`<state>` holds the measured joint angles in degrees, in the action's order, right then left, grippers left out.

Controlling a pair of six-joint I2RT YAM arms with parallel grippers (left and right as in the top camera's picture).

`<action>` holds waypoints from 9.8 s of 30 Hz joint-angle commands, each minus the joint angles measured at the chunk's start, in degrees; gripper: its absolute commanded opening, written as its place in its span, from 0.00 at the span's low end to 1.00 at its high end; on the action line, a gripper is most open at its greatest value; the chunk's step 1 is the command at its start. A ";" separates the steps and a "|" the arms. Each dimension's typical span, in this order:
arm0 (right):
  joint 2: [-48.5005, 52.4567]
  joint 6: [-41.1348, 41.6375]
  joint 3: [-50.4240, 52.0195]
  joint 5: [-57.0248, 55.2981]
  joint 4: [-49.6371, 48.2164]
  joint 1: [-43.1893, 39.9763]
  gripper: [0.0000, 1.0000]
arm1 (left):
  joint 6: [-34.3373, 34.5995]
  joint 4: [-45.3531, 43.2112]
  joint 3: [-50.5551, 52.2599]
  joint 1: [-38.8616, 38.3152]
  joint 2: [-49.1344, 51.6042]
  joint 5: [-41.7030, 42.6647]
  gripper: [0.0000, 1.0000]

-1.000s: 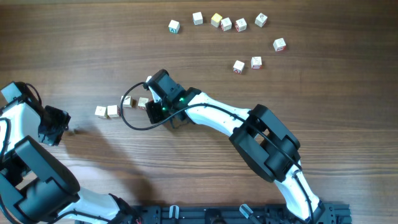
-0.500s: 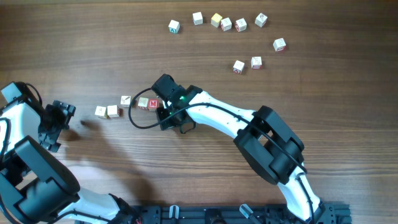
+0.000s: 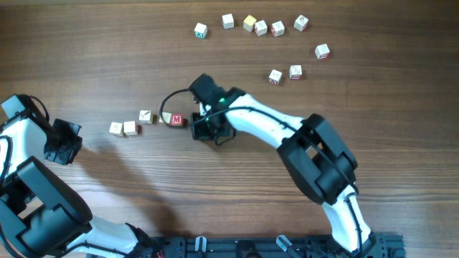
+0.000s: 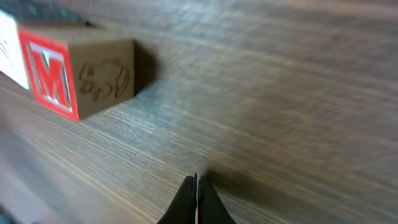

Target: Form a horizontal line

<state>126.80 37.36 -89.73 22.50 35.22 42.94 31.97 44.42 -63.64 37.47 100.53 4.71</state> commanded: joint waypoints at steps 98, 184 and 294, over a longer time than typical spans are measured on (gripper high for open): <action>12.61 -11.74 -15.74 -15.13 2.34 -16.72 0.10 | -23.76 4.59 -18.05 -32.22 17.25 -0.31 0.04; 12.61 -11.87 -15.72 -16.17 2.38 -16.72 0.11 | -15.28 19.23 -17.99 -32.24 17.27 4.15 0.04; 12.61 -11.89 -15.65 -16.61 2.51 -16.72 0.11 | -4.83 15.93 -18.01 -40.63 17.27 5.31 0.04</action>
<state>137.36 25.32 -107.81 8.91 37.04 26.09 30.74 59.44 -81.69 -3.27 117.19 9.32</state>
